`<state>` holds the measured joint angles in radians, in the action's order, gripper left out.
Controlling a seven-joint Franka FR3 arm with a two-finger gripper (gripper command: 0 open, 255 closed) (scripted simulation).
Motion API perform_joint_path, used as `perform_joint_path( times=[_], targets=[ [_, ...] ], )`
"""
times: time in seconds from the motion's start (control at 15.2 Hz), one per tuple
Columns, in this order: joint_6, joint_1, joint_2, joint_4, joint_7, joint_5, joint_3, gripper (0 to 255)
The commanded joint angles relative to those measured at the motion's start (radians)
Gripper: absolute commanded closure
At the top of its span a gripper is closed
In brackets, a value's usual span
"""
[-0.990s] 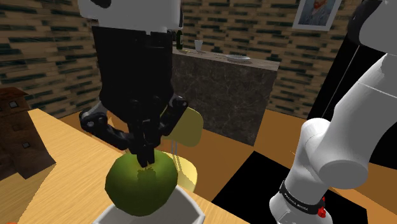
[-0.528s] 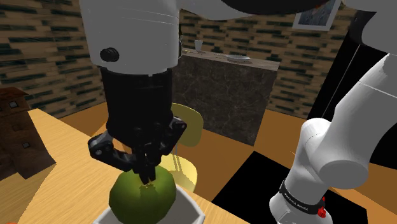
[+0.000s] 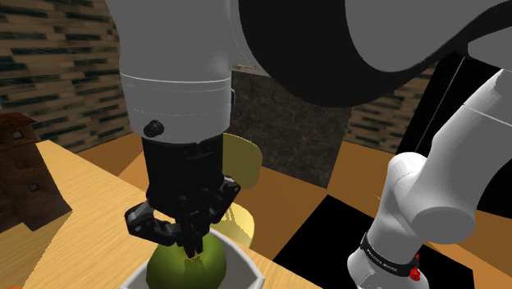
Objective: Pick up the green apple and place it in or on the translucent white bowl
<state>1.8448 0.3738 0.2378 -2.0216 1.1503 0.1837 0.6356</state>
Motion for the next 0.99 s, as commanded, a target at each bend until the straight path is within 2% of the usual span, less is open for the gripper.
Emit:
perform_joint_path(
  times=[0.0, 0.46, 0.53, 0.86, 0.92],
  targets=[
    [0.015, 0.000, -0.002, -0.012, 0.000, 0.000, 0.002, 255],
    [0.015, 0.000, -0.002, -0.012, 0.000, 0.000, 0.002, 255],
    [0.015, 0.000, -0.002, -0.012, 0.000, 0.000, 0.002, 0],
    [0.015, 0.000, -0.002, -0.012, 0.000, 0.000, 0.002, 0],
    [-0.019, -0.001, 0.001, 0.018, 0.000, -0.001, -0.003, 0]
  ],
)
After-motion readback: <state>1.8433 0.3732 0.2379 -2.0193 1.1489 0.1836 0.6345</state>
